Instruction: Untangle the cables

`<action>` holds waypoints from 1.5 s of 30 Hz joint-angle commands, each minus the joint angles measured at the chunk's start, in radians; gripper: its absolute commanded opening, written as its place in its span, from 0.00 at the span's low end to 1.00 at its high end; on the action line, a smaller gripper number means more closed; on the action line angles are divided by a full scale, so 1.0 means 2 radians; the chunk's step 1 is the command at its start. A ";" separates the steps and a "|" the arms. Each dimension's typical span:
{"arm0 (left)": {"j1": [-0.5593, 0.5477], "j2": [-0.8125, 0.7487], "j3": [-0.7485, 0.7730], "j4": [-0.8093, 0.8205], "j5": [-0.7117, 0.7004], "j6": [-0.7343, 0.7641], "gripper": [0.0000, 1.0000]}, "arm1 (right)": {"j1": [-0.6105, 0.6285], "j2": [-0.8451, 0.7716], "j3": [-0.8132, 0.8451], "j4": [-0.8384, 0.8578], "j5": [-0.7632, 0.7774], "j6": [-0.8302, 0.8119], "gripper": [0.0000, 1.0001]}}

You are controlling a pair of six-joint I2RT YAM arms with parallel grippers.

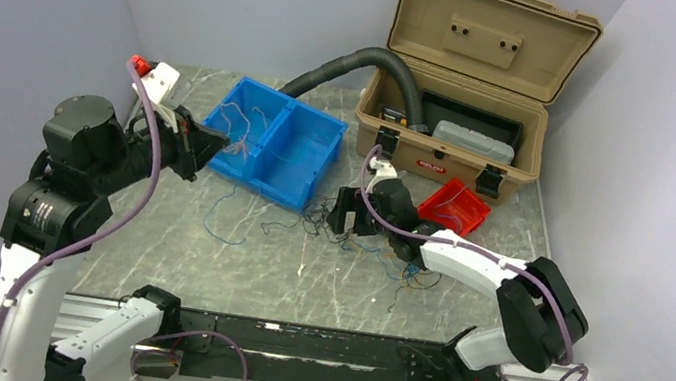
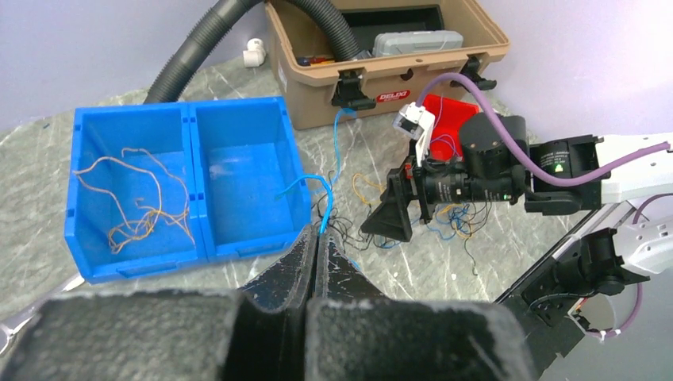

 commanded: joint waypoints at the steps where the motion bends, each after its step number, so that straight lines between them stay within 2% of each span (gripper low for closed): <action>1: 0.001 0.017 0.023 0.026 0.024 -0.005 0.00 | 0.000 0.001 0.031 -0.033 0.087 0.051 0.97; 4: 0.001 0.019 0.004 0.054 0.038 -0.013 0.00 | -0.004 -0.029 0.013 -0.088 0.162 0.075 0.97; 9: -0.021 0.041 -0.053 0.140 0.113 -0.062 0.00 | -0.012 -0.125 -0.030 -0.124 0.187 0.069 0.97; 14: -0.143 0.098 -0.045 0.172 0.017 -0.046 0.00 | -0.026 -0.244 -0.026 -0.216 0.284 0.096 0.96; 19: -0.210 0.192 -0.009 0.212 0.013 -0.055 0.00 | -0.071 -0.312 -0.005 -0.314 0.383 0.138 0.96; 23: -0.243 0.263 0.034 0.242 0.024 -0.060 0.00 | -0.118 -0.337 0.014 -0.401 0.435 0.220 0.86; 29: -0.288 0.388 0.147 0.226 0.031 -0.054 0.00 | -0.126 -0.417 -0.002 -0.363 0.434 0.186 0.84; 37: -0.303 0.528 0.272 0.216 0.023 -0.062 0.00 | -0.127 -0.437 0.026 -0.376 0.444 0.178 0.83; 40: -0.305 0.570 0.302 0.232 0.004 -0.062 0.00 | -0.127 -0.471 0.014 -0.359 0.445 0.171 0.82; 45: -0.305 0.610 0.312 0.305 -0.029 -0.072 0.00 | -0.127 -0.505 0.010 -0.355 0.460 0.156 0.80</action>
